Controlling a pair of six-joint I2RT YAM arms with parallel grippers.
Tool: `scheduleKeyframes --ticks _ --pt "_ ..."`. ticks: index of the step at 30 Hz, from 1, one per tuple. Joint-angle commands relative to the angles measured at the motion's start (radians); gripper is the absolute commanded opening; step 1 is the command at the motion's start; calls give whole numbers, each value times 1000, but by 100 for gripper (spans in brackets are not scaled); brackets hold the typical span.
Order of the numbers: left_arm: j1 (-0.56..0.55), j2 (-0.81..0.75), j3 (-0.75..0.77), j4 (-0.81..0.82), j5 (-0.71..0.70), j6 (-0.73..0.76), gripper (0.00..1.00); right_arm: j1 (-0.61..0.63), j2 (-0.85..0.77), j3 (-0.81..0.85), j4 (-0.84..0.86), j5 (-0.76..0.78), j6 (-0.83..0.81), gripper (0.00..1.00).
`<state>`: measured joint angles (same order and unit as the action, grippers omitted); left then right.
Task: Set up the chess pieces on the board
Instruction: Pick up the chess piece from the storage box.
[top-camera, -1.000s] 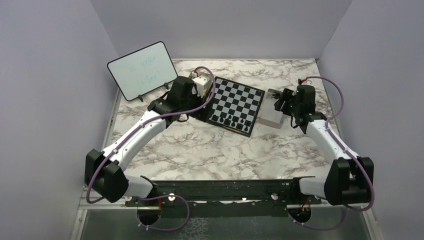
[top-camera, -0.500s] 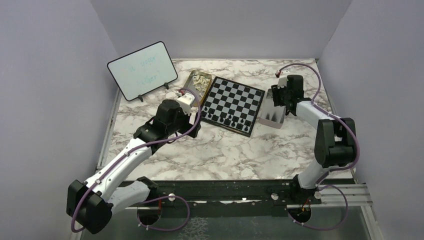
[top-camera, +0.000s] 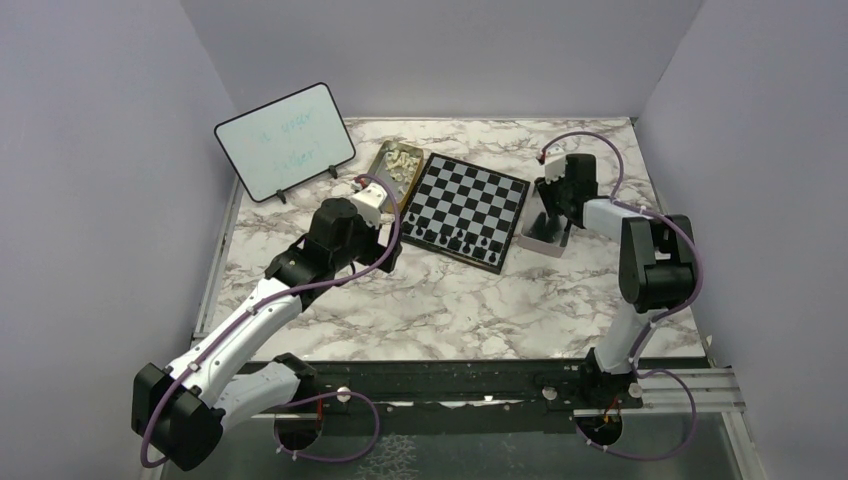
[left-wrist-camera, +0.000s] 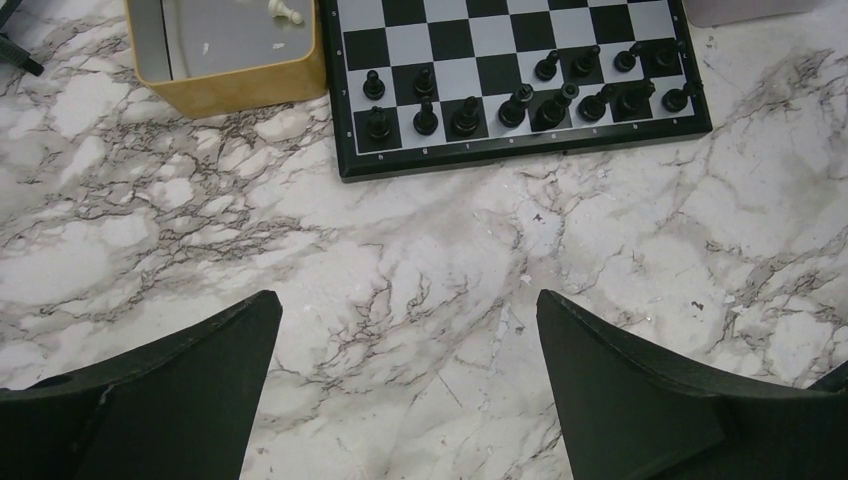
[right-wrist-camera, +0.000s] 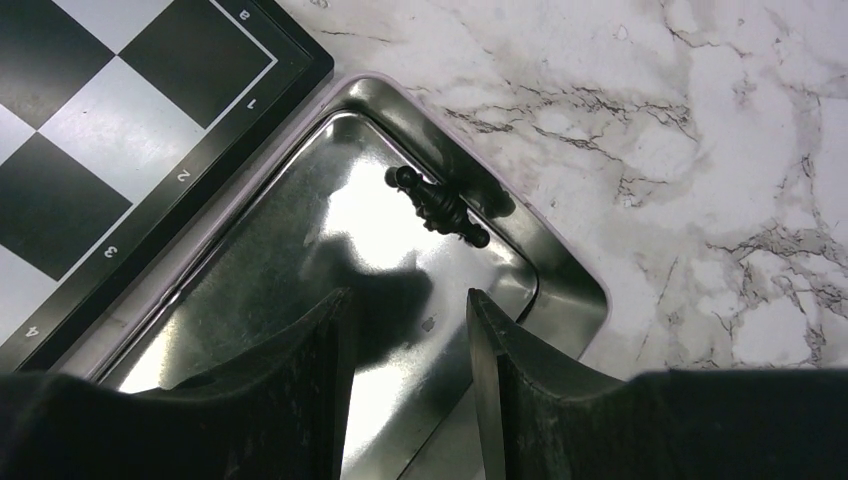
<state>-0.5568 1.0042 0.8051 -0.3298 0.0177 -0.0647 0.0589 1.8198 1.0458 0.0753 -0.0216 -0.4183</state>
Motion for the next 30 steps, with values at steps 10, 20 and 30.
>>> scheduleKeyframes --ticks 10,20,30 --pt "-3 -5 9 21 -55 15 99 1 60 48 98 -11 -87 48" --pt "-3 8 9 21 -52 16 99 1 95 65 105 -15 -109 48" --pt "-3 31 11 21 -46 18 99 1 139 103 86 -47 -118 48"
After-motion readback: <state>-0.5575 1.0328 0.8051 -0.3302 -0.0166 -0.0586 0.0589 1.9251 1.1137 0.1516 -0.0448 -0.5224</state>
